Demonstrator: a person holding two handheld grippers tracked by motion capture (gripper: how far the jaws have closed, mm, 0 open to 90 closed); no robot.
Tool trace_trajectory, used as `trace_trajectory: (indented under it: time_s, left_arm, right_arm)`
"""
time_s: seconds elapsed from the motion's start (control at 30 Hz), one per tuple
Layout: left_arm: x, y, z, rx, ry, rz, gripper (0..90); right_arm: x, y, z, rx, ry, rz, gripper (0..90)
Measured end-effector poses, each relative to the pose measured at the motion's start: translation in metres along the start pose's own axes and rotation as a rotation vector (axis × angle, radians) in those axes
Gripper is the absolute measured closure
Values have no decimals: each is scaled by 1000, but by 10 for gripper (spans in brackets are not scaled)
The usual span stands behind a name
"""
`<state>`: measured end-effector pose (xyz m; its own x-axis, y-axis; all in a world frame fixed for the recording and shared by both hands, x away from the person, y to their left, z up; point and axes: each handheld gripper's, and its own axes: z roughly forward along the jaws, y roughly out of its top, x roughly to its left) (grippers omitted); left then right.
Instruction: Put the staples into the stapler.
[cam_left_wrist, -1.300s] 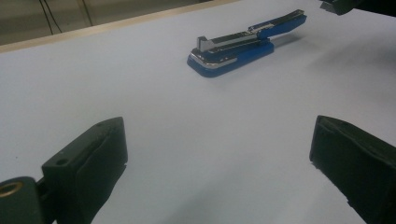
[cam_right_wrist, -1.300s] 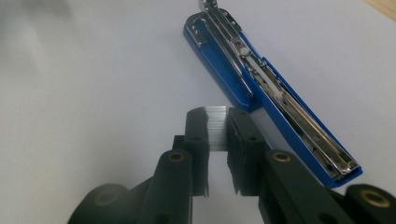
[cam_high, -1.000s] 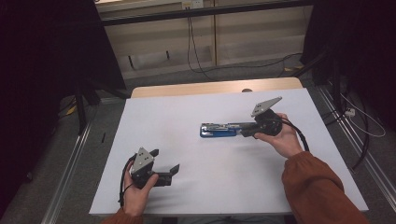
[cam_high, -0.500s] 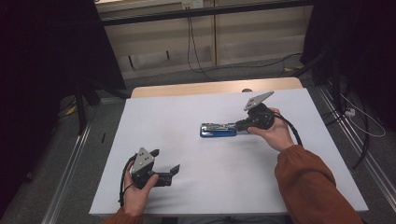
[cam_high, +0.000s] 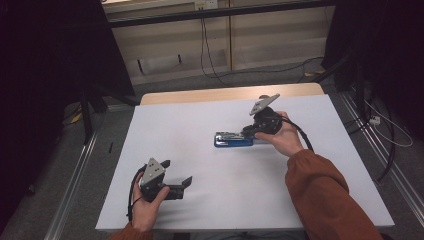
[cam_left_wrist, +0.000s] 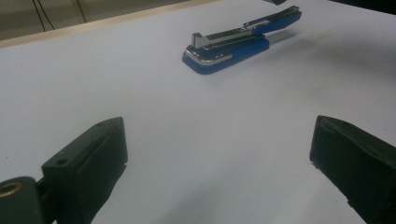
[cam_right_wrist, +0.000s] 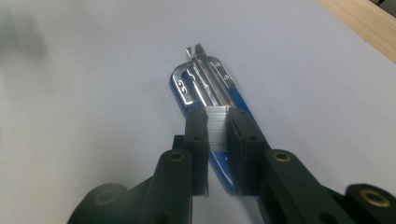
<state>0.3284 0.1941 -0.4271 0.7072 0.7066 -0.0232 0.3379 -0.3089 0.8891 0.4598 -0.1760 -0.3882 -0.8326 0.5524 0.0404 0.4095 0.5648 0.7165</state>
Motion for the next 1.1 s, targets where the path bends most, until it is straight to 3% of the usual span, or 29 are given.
trace_trajectory:
  time_s: [0.23, 0.77, 1.1]
  left_arm:
    - [0, 0, 0, 3, 2, -1, 43]
    - [1, 0, 0, 6, 4, 2, 43]
    - [1, -1, 2, 20, 0, 2, 43]
  right_arm:
    - [-2, -2, 18, -48, 13, 34, 793]
    - [1, 15, 37, -41, 28, -33, 793]
    - [1, 28, 46, -33, 38, -40, 793]
